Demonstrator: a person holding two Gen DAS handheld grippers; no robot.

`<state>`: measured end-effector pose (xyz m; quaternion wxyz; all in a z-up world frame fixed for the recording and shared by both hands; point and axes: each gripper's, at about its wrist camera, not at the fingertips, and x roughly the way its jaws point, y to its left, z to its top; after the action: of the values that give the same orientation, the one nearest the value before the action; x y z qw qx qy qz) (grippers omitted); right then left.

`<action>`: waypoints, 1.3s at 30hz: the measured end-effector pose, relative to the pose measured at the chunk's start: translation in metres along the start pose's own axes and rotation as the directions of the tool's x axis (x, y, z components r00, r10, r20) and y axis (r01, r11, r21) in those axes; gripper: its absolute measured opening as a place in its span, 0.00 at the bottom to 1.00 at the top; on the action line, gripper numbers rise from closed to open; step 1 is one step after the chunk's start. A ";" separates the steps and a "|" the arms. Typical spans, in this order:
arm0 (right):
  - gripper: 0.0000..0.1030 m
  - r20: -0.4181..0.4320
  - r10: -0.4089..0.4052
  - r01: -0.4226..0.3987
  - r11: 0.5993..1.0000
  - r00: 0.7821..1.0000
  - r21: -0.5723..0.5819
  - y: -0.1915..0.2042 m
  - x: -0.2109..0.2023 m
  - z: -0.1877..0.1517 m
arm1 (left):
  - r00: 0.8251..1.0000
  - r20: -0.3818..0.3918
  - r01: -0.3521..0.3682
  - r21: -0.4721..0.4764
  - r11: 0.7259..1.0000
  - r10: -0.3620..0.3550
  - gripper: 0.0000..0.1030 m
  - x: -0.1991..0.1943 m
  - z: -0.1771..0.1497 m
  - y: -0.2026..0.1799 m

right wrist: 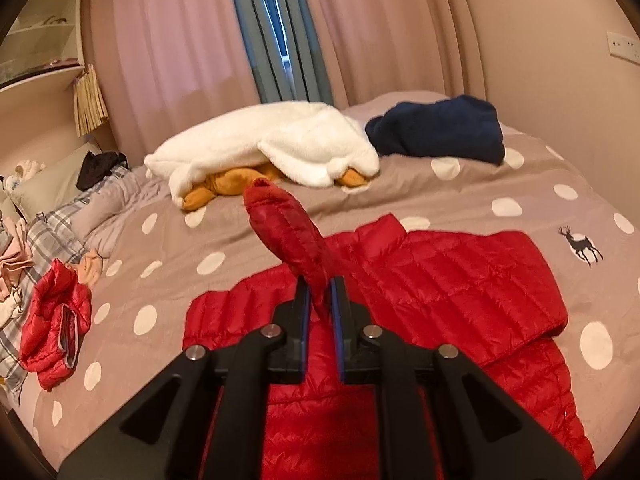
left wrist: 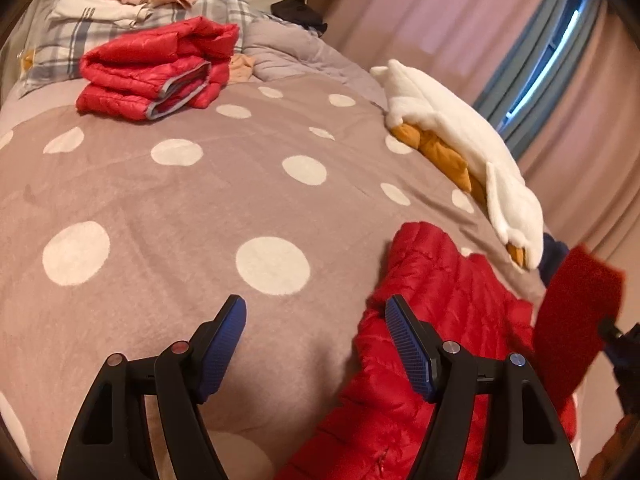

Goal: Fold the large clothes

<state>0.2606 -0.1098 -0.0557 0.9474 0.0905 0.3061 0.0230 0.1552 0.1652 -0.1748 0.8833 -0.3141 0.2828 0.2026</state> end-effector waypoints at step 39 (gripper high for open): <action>0.24 -0.194 -0.251 0.255 0.967 0.948 -0.003 -0.131 0.122 -0.047 | 0.996 0.059 0.050 0.310 0.949 -0.072 0.69 0.021 -0.018 -0.069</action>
<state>0.3308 -0.2193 -0.1875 0.9074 0.0582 0.4057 -0.0932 0.2018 0.1070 -0.1693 0.9367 -0.1739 0.2701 0.1395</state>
